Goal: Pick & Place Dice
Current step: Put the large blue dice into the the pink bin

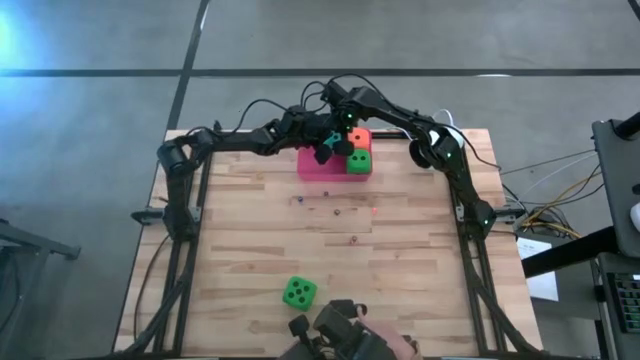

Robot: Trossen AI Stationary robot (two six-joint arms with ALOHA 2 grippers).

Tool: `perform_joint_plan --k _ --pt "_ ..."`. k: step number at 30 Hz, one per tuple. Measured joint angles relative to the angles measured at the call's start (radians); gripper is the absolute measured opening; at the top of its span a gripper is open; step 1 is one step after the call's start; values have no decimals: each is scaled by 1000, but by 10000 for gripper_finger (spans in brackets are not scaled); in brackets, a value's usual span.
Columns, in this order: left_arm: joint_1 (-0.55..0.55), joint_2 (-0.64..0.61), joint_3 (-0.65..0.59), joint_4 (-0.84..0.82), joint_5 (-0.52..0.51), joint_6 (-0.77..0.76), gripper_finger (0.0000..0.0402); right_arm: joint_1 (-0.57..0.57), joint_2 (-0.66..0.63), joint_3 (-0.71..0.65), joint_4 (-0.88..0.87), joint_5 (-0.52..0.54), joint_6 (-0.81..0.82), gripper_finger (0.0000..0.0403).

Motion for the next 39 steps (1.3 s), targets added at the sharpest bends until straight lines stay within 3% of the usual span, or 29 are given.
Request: perform_joint_plan --k 39 --pt "20 -14 11 -250 47 7 8 3 8 24 3 2 -7 400"
